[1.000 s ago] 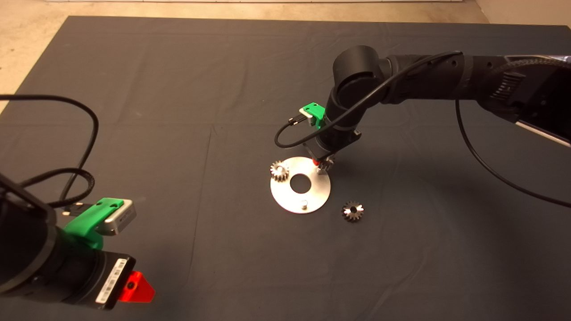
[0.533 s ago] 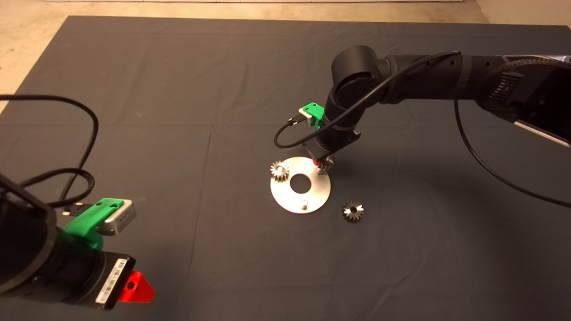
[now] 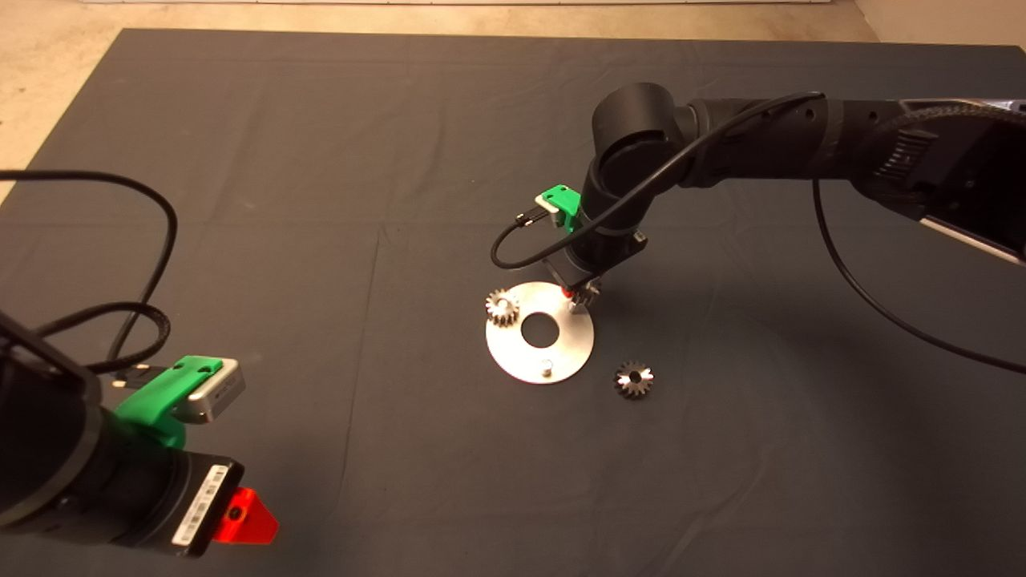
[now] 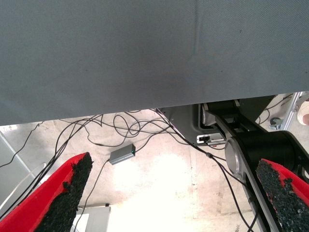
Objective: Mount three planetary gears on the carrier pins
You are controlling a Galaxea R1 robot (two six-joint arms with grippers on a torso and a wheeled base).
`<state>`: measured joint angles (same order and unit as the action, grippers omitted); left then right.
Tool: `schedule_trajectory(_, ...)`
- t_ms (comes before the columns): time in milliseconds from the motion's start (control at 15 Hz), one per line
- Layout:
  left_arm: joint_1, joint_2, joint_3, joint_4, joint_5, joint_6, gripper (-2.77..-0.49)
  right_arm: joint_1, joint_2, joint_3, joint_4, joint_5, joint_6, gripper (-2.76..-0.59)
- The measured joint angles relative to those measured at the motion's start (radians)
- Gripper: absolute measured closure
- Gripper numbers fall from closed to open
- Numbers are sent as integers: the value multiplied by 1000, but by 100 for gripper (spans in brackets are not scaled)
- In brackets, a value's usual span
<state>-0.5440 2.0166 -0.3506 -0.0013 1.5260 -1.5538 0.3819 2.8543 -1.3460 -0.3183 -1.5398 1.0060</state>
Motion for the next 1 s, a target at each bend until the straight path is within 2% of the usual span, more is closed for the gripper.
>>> schedule_trajectory(133, 0, 0, 0, 0, 0, 0, -247, 0, 4, 0, 0, -5, 1, -104)
schedule_trajectory(467, 0, 0, 0, 0, 0, 0, -247, -2, 10, 9, 1, -1, 2, -104)
schedule_trajectory(600, 0, 0, 0, 0, 0, 0, -247, -3, 11, 20, 3, 6, 2, -104)
schedule_trajectory(1000, 0, 0, 0, -2, 0, 0, -247, -6, 10, 29, 4, 7, 5, -104)
